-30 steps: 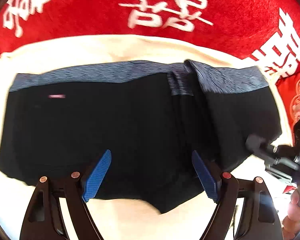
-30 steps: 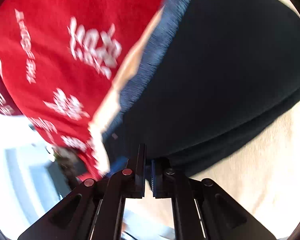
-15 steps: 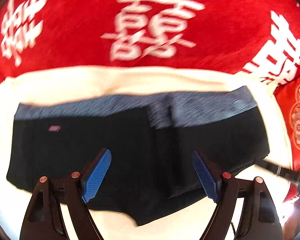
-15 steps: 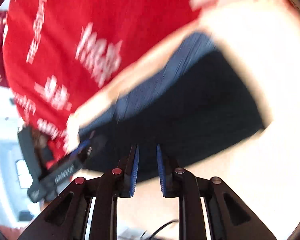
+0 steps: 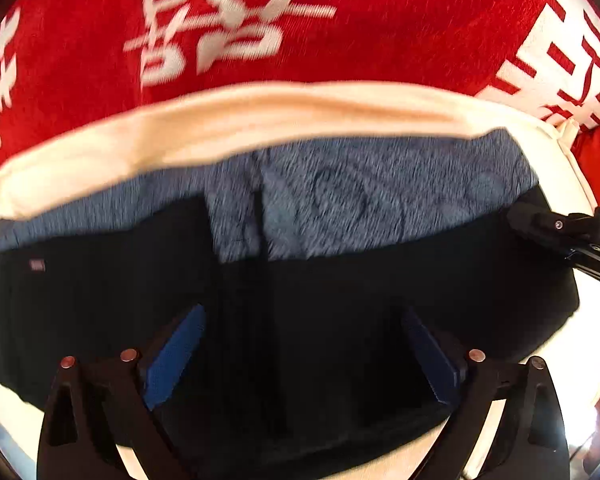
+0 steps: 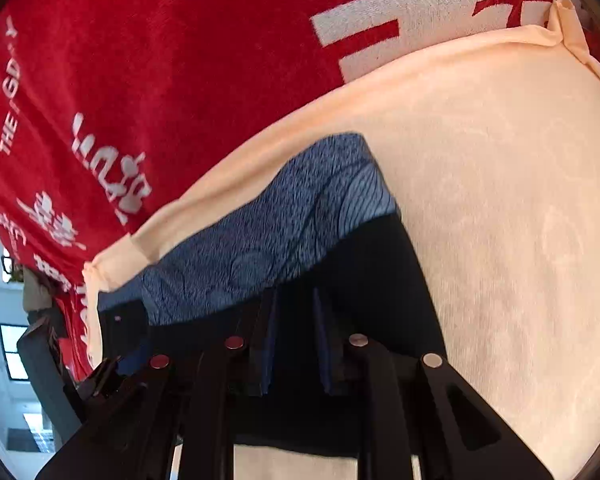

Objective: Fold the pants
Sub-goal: 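Open the right gripper and withdraw both grippers from the trousers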

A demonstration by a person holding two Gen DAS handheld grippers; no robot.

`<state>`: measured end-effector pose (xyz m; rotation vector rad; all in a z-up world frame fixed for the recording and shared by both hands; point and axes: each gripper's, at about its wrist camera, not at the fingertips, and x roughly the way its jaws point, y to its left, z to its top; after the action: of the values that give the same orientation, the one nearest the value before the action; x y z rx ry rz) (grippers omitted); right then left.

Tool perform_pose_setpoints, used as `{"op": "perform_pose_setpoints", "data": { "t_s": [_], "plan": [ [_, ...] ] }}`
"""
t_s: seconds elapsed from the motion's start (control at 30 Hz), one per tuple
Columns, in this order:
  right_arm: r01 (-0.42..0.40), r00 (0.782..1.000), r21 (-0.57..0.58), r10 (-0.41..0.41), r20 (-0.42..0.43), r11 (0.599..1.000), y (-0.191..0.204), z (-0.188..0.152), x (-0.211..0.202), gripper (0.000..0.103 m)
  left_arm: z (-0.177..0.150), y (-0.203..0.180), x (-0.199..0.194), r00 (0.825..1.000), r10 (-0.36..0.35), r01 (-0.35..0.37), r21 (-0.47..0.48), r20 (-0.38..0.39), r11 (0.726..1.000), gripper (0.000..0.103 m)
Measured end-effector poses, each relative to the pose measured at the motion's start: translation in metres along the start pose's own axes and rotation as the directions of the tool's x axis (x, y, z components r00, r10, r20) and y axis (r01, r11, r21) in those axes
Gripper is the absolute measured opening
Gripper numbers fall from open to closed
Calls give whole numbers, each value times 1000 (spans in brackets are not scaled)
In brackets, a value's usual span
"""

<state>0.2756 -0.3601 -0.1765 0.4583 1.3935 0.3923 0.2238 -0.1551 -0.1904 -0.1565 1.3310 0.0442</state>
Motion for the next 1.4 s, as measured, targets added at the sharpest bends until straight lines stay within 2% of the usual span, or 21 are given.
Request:
{"op": "perform_pose_setpoints", "data": {
  "t_s": [0.1,0.23,0.4,0.47,0.6,0.7,0.83,0.93,1.0,1.03,1.1,1.4],
  "plan": [
    [6,999,-23,-7,-33,1000,7,-12,-2,21,-5,11,-5,999,-27,26,-46,-26,999,99],
    [15,999,-33,-16,-37,999,20,-28,-1,33,-15,18,-17,999,30,-32,-43,-41,999,99],
    [59,997,-59,-62,-44,997,47,-36,9,47,-30,37,-29,998,-3,-3,-97,-57,995,99],
    [84,994,-92,-90,-56,992,60,-40,14,51,-34,42,-33,998,14,-20,-109,-62,994,99],
    [123,988,-182,-137,-69,976,88,-50,20,51,-41,57,-39,997,20,-32,-145,-80,989,99],
    [115,988,-249,-138,-76,962,110,-57,26,51,-47,70,-42,996,32,-46,-168,-84,985,99],
    [93,982,-316,-139,-127,944,135,-64,43,51,-59,96,-50,995,53,-68,-189,-86,980,99],
    [89,966,-373,-172,-195,924,151,-76,67,51,-67,111,-55,994,67,-84,-201,-91,976,99],
    [120,962,-397,-205,-180,910,157,-84,72,54,-71,120,-57,993,69,-88,-213,-94,973,99],
    [125,962,-406,-211,-176,905,159,-85,72,58,-73,124,-57,993,69,-89,-219,-98,972,99],
    [130,960,-414,-218,-175,901,161,-88,73,60,-77,131,-56,992,70,-92,-232,-102,968,99],
    [138,957,-401,-227,-181,906,161,-88,76,61,-97,155,-62,992,62,-88,-260,-108,962,99]
  ]
}}
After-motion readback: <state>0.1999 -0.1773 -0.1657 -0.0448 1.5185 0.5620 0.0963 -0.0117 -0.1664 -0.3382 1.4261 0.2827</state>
